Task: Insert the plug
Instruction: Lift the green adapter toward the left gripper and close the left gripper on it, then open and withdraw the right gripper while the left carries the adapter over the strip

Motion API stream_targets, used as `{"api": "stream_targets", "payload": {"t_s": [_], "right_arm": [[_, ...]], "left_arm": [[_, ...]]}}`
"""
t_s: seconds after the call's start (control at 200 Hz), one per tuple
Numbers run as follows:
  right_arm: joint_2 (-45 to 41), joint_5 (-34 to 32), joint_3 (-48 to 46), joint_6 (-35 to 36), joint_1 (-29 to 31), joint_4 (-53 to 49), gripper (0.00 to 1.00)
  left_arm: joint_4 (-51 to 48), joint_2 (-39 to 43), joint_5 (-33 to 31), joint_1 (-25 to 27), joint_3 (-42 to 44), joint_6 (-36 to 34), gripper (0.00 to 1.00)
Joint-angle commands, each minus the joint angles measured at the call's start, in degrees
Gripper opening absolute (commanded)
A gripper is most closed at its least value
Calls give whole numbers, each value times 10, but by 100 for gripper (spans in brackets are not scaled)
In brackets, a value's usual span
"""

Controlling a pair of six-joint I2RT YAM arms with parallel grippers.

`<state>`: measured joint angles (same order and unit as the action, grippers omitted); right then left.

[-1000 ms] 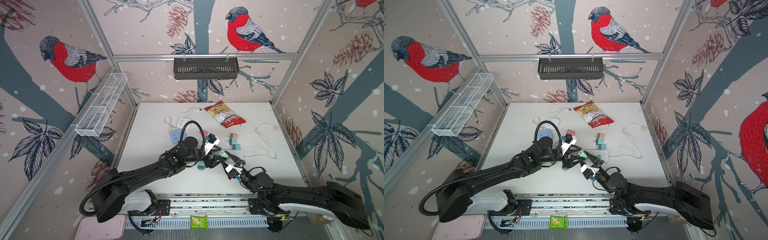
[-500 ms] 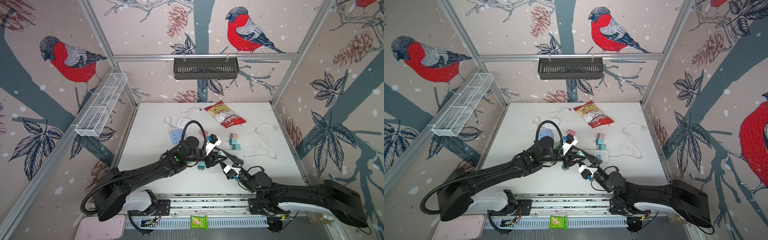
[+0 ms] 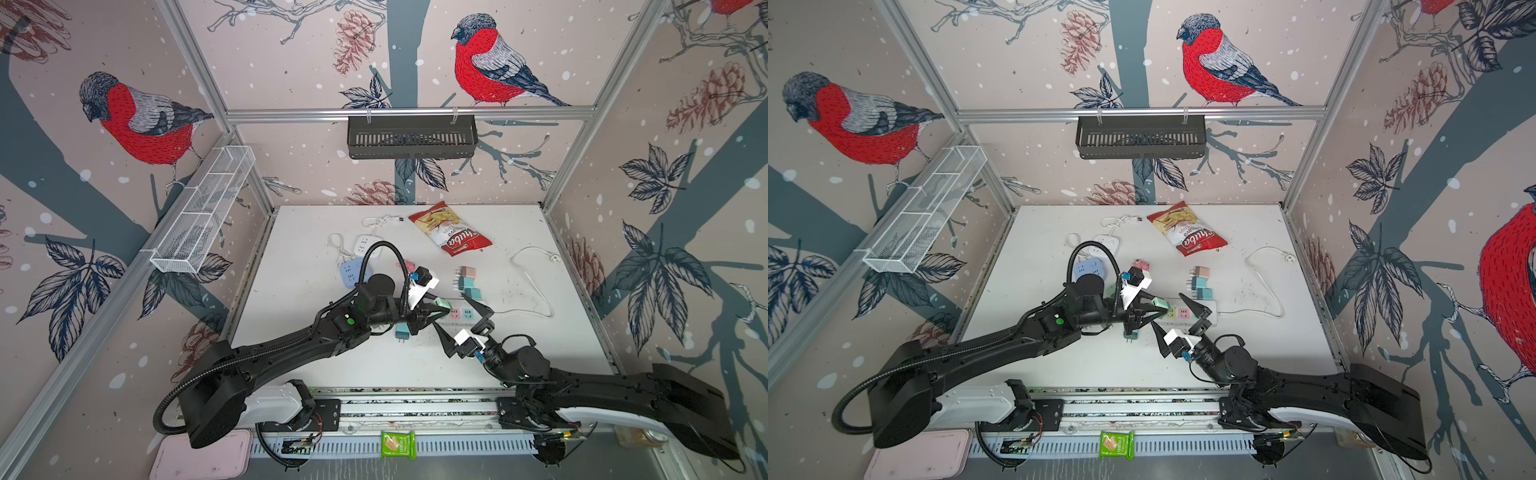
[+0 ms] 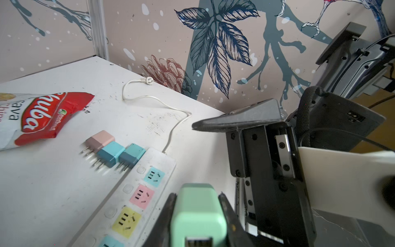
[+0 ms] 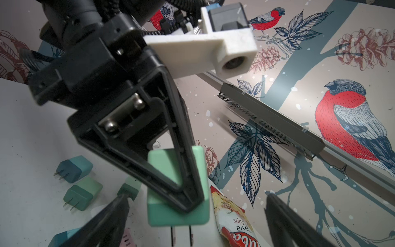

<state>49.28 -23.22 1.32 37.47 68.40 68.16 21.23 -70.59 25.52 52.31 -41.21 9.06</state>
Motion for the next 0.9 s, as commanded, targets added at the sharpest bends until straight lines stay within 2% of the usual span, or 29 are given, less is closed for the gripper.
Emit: {"api": "stream_targets", "payload": {"t_s": [0.0,0.11,0.275,0.41,0.515,0.645,0.73,0.81,0.895], "right_arm": [[-35,-46,-18,-33,-2,16,100],[-88,-75,-50,-67,-21,20,100],[-198,-125,-86,-207,-110,-17,100],[-285,-146,-82,-360,-220,-149,100],[-325,-156,-78,-473,-303,-230,100],[-329,-130,-80,-551,-388,-265,100],[-295,-95,-97,-578,-450,-216,100],[-248,-63,-106,-633,-514,-185,100],[-205,45,-97,-691,-611,-184,100]], "left_arm": [[23,25,-64,0,16,-10,0],[34,57,-113,0,38,-13,0],[52,94,-171,-1,66,-26,0],[52,91,-165,0,68,-42,0],[55,71,-101,-1,68,-92,0],[42,41,-91,0,57,-118,0],[25,25,-104,0,46,-130,0],[4,11,-83,0,35,-157,0],[-16,2,-90,1,27,-178,0]]}}
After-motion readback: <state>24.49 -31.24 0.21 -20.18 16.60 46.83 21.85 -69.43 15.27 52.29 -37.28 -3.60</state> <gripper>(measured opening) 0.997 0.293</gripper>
